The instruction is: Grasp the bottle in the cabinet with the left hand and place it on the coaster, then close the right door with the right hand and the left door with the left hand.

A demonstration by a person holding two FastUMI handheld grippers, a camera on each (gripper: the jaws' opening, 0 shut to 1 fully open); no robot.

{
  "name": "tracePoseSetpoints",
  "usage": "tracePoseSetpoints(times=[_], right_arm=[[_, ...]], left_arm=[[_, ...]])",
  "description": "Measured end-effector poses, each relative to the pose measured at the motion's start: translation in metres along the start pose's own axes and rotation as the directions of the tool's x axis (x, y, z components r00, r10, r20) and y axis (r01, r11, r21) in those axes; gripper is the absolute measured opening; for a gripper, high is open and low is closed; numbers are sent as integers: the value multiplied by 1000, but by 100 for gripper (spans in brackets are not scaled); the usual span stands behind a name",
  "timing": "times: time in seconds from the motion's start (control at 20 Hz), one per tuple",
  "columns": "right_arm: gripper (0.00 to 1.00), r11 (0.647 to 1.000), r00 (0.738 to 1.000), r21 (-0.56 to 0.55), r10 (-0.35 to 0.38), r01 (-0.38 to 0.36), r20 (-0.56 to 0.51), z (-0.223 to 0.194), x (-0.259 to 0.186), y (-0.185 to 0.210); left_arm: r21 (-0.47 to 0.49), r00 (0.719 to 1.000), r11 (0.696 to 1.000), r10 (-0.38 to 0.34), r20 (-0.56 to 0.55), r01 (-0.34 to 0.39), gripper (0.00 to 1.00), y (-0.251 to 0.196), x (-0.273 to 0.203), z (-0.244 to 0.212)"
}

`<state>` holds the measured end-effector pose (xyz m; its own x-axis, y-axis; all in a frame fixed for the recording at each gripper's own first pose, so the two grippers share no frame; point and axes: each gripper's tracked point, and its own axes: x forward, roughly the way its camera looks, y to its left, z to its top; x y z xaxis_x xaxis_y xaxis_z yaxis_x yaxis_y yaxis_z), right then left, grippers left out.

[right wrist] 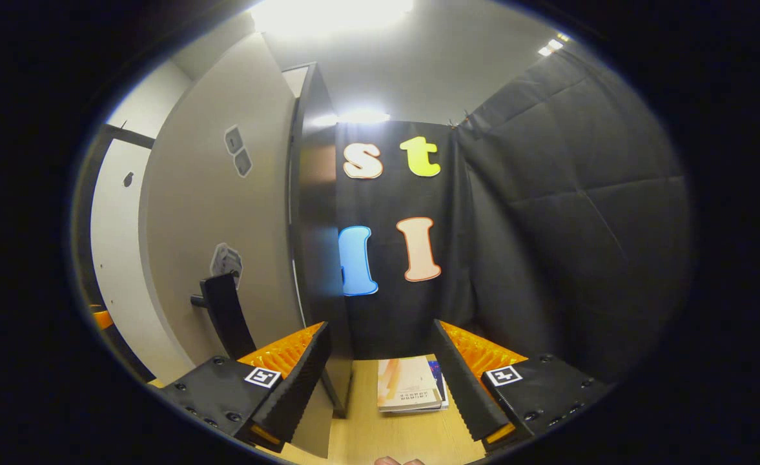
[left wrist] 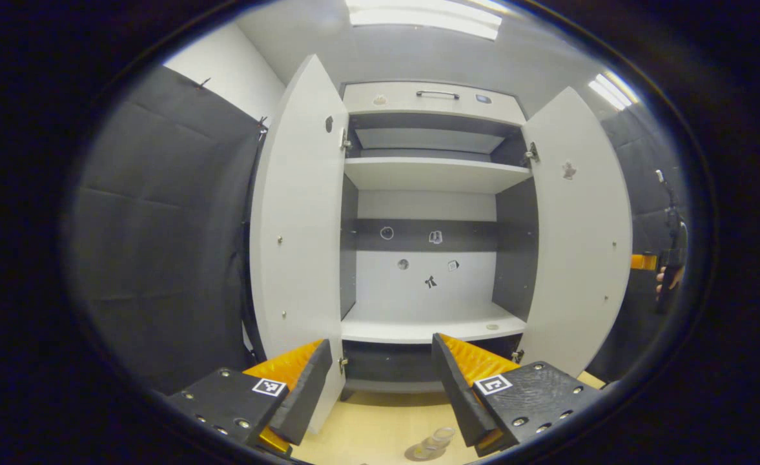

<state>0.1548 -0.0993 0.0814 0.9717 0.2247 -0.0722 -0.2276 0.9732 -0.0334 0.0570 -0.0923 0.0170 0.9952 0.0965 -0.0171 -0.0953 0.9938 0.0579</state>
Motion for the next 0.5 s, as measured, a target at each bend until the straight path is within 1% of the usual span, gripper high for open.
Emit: tracePoseSetpoints(times=[0.05,0.15,0.2,0.25,0.3,0.35,0.4,0.45,0.5], right_arm=[[99,1000,1000,-1,27,-27,-4,-1,2,6],[99,996,996,15,87,-86,-5,-4,3,19],[96,993,994,22,112,-112,-3,-6,4,26],[95,991,991,22,131,-131,-14,-11,3,32],[99,992,992,2,128,-128,-21,-14,1,33],[97,992,992,-25,124,-125,-15,-13,0,32],[91,992,993,-50,114,-114,0,-8,1,32],[96,992,995,-70,103,-102,6,-8,0,34],[96,993,995,-75,95,-95,7,-8,1,35]], left_arm=[[-4,1000,1000,3,-1,-3,89,-7,-2,-2],[-14,1000,1000,25,2,-25,91,-13,-6,-5],[-21,999,999,39,12,-39,91,-15,-8,-3],[-31,998,998,56,12,-56,91,-15,-10,-4],[-42,998,997,65,9,-65,89,-16,-12,-5],[-48,998,997,65,12,-64,90,-17,-15,-6],[-47,998,997,62,14,-61,91,-18,-16,-6],[-45,998,997,60,13,-60,89,-17,-16,-7],[-45,998,997,57,5,-56,89,-15,-15,-11]])
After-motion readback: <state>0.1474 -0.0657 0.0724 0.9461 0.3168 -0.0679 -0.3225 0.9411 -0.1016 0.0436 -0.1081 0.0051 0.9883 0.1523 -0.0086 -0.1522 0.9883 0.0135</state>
